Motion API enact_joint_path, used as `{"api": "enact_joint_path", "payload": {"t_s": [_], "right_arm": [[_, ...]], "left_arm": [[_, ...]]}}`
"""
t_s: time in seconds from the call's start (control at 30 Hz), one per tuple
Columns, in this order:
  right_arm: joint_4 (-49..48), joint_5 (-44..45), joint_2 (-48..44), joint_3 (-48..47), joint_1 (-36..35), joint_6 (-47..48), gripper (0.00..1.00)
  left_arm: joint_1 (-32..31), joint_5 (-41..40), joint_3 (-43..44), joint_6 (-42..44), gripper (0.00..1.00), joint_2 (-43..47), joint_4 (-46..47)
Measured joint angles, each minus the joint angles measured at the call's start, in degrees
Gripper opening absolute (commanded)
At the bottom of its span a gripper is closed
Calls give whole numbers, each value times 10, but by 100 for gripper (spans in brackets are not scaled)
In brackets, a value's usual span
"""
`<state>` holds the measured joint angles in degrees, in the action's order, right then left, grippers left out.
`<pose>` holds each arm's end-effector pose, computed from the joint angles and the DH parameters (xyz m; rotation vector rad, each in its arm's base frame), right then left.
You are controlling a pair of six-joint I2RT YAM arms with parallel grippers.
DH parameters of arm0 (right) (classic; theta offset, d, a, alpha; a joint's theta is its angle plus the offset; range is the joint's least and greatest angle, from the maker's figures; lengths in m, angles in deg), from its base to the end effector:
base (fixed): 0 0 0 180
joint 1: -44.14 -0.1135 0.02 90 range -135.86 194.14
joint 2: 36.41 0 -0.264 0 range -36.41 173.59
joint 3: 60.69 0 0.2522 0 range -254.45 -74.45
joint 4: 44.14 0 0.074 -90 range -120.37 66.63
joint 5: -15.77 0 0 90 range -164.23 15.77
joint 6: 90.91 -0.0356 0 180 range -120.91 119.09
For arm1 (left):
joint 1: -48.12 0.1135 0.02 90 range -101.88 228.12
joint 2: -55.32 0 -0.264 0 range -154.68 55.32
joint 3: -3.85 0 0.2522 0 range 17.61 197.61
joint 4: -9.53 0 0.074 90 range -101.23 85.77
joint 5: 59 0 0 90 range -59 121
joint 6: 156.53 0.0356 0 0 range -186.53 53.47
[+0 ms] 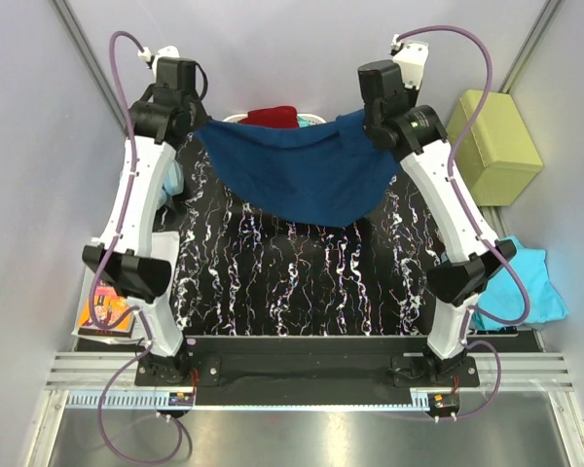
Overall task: Fold and stack the t-shirts
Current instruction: Flatten out the tshirt
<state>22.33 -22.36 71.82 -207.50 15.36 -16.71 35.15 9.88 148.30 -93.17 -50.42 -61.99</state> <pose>0.3506 0.1606 0.4766 0.3216 1.8555 -0.4005 0.3717 -0.0725 0.4672 -0.4596 2.0499 -0.0194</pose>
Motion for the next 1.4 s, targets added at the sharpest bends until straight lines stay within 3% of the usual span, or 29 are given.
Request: {"api": "enact_joint_path", "payload": {"t_s": [0.33,0.43,0.7,0.8,1.0,1.1,1.4], "right_arm": [[-51,17,-92,78,-67,58,0],[-64,18,-130,138,-77,59,0],[-48,22,-241,372,-76,26,0],[-34,26,-258,394,-75,21,0],[-31,31,-270,387,-56,19,0],[-19,26,-273,384,-53,5,0],[85,-12,-386,475,-53,-87,0]], "left_arm": [[-18,1,-6,9,0,97,-4],[-26,1,-69,9,0,139,7],[-27,-2,-374,9,0,224,43],[-31,-2,-395,12,0,224,39],[-43,-2,-331,14,0,208,49],[-57,-5,-338,11,0,211,56],[-96,8,-579,-18,0,330,54]]}}
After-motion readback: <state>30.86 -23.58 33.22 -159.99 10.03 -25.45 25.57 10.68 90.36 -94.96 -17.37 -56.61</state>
